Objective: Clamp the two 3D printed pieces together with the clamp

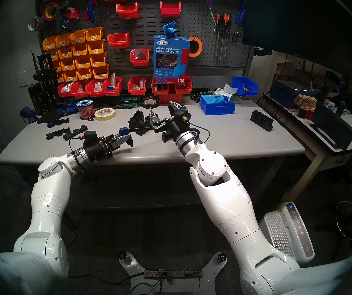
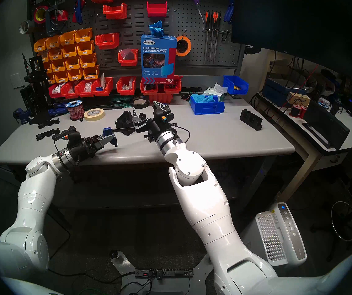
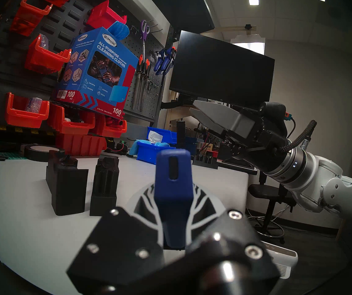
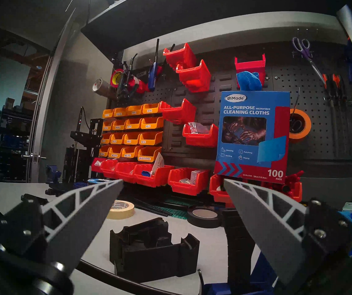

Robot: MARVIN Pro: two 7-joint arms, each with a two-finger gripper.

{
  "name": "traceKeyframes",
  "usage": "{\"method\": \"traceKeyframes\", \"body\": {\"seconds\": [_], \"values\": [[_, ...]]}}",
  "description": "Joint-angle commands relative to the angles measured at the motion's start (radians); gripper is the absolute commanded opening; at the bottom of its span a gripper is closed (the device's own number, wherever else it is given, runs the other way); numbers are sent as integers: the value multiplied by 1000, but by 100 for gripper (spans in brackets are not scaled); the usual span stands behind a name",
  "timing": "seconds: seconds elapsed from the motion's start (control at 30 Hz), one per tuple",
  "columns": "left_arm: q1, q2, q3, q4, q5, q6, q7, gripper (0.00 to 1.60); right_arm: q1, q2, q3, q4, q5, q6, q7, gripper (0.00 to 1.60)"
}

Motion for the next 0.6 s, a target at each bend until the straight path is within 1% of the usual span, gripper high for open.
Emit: {"method": "traceKeyframes", "body": {"seconds": [0.0, 0.27, 0.57], "values": [[-36, -1, -10, -20, -16, 2, 0, 0, 41, -8, -1, -14, -47, -40, -35, 160], [-36, -1, -10, -20, -15, 2, 0, 0, 58, 11, 21, 5, -81, -47, -56, 160], [-36, -1, -10, -20, -15, 2, 0, 0, 68, 14, 42, 18, -92, -56, -62, 160]]}}
